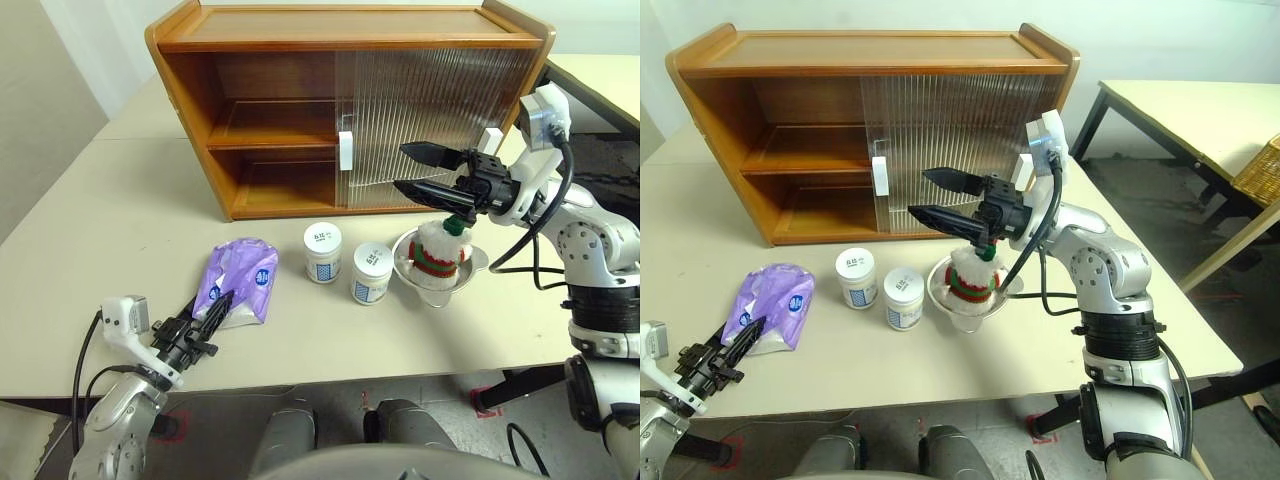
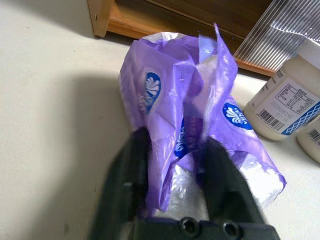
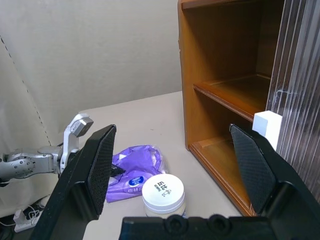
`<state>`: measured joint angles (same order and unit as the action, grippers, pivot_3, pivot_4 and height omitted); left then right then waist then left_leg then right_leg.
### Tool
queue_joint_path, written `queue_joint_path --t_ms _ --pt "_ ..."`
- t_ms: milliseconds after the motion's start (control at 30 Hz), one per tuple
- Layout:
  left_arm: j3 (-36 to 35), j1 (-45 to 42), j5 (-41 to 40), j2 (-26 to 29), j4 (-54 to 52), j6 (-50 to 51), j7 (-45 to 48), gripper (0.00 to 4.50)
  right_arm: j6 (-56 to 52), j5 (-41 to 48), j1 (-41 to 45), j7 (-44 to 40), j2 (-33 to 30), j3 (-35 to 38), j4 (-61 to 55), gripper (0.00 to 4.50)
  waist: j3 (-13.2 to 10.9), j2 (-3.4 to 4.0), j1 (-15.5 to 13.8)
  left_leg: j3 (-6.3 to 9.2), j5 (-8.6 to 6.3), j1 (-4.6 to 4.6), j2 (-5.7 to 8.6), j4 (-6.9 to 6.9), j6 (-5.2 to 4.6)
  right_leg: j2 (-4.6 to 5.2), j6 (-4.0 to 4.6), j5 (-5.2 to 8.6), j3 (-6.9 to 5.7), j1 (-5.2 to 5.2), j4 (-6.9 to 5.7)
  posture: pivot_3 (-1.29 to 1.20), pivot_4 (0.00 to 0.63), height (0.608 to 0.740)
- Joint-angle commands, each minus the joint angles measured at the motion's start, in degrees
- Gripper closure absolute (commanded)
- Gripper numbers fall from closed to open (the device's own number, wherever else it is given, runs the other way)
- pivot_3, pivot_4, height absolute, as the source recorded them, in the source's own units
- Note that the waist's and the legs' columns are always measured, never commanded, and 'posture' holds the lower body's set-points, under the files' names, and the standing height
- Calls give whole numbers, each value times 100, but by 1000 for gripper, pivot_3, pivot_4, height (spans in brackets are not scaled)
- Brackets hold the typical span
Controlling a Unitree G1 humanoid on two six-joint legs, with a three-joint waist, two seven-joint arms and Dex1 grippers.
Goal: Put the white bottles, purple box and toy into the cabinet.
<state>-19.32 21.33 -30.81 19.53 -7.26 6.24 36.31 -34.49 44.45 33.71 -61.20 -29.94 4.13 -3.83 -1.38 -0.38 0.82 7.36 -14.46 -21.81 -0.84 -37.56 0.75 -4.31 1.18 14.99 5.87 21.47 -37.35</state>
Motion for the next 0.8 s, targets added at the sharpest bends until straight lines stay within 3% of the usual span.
queue_joint_path --t_ms 33,100,133,367,800 --pt "-3 -33 13 66 86 156 -25 3690 26 11 96 7 1 84 -22 0 0 1 -4 0 0 0 0 0 0 0 0 0 0 0 0 -19 36 740" --pt "-13 -114 -53 98 24 196 -14 4386 37 5 102 5 11 78 -12 0 0 2 -9 0 0 -1 1 -1 0 1 0 0 0 0 0 -19 36 740" --pt "-18 -140 -73 109 7 210 -8 4474 40 2 105 5 15 76 -8 0 0 2 -12 0 0 -2 1 -1 1 1 0 0 0 0 0 -19 36 740" --pt "-81 -741 -447 343 -451 606 -71 4474 63 -24 133 1 40 54 28 0 -1 -2 -24 0 0 -3 2 -2 1 1 3 -2 0 0 0 -16 36 740" --pt "-253 -2610 -981 813 -1113 1805 -1230 4474 119 -61 81 -6 148 -2 24 0 -5 -7 -28 -5 0 5 37 -14 -1 -13 -10 -10 0 -15 2 -19 40 740"
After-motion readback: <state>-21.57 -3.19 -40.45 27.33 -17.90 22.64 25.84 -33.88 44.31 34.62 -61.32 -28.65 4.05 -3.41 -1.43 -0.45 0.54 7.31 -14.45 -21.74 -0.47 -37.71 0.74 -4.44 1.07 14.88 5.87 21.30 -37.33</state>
